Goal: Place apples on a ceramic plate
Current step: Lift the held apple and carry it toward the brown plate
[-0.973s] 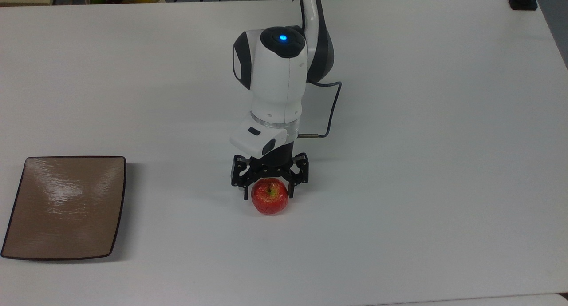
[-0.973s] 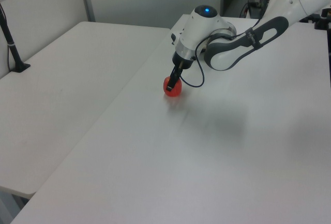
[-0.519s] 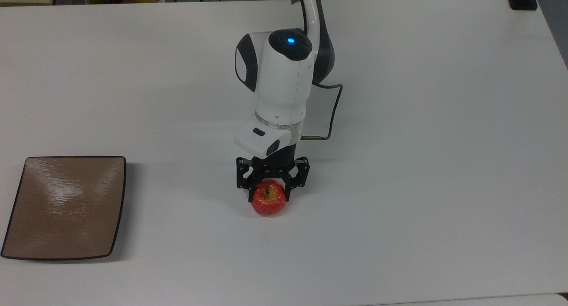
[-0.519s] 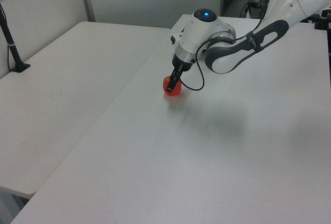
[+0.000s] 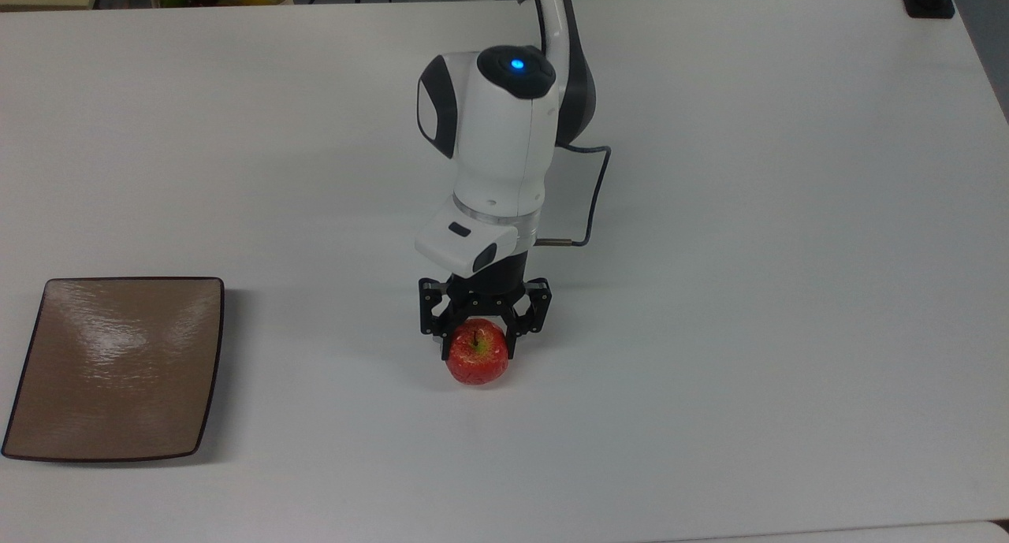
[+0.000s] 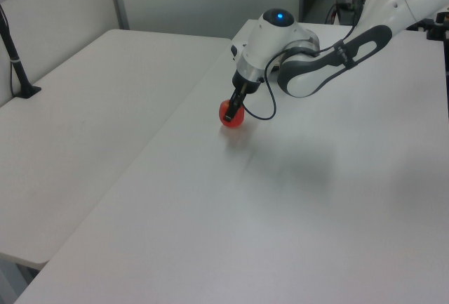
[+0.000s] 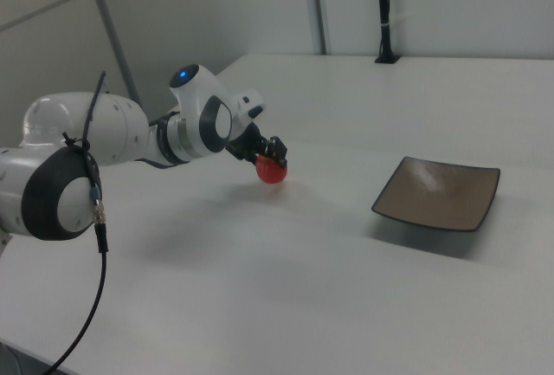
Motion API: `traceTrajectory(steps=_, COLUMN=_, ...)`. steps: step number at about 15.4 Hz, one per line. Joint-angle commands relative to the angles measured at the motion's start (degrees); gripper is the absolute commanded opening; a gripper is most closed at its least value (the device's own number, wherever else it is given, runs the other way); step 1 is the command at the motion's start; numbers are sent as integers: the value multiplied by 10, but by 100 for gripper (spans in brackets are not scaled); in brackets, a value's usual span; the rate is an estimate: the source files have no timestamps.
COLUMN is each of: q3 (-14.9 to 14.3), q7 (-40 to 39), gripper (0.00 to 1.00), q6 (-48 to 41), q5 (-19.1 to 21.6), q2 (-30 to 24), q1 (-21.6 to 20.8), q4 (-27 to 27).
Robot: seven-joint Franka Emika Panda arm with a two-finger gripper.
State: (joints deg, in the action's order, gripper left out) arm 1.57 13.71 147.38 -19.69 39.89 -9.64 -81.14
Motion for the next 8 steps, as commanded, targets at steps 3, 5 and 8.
traceTrajectory(steps=3, q3=1, q7=15, gripper=11, q6=-44, q5=5, q2=-89, q1=13, q4=-24)
traceTrajectory(steps=5, q3=1, q7=11, gripper=11, q6=-76, q5=29, q2=-124, q1=28, q4=-25)
traceTrajectory(steps=8, q3=2, q7=4, gripper=11, q6=-94, q5=48, q2=-159, q1=46, q4=-35)
